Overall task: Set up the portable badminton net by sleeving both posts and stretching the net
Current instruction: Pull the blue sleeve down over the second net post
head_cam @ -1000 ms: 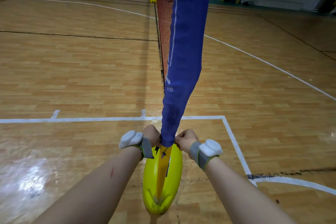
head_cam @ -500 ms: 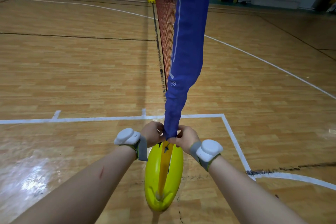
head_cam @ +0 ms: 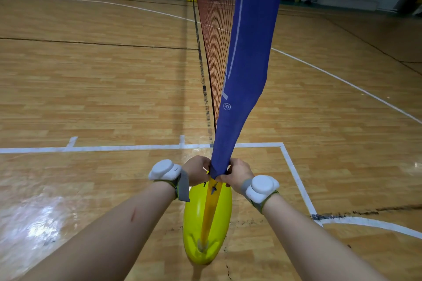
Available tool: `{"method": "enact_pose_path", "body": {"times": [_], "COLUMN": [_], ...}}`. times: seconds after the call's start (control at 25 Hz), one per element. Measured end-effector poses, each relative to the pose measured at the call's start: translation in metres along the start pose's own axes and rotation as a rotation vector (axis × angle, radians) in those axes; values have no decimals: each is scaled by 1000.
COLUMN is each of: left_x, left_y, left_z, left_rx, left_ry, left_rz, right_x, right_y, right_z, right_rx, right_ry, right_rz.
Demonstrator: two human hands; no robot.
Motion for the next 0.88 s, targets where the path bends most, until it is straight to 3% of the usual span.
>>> {"method": "enact_pose_path", "body": {"times": [0.2,0.32,0.52,0.88], "left_x": [14,19,33,63], "left_y": [15,43,98,181], "left_z": [28,62,114,180], "left_rx": [141,221,316,432], "left_ry": [76,168,284,443], "left_rz": [26,-79,-259,-369], "right_x": [8,7,17,56], "right_y": [-7,-33,-103,-177], "right_z": [37,76,136,220], "right_rx": [51,-125,-319,-395], "right_ry": [129,282,440,558], "right_rz": [-14,-8,192,429]}}
Point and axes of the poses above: each hand's wrist, its own x-axis away from the middle knuckle, its own z-axis out of the back of the hand, y = z × x, the point moved 5 cm from there along -x, towards the middle knuckle, and after that the axes turned 14 degrees about y, right-handed, at the moved point
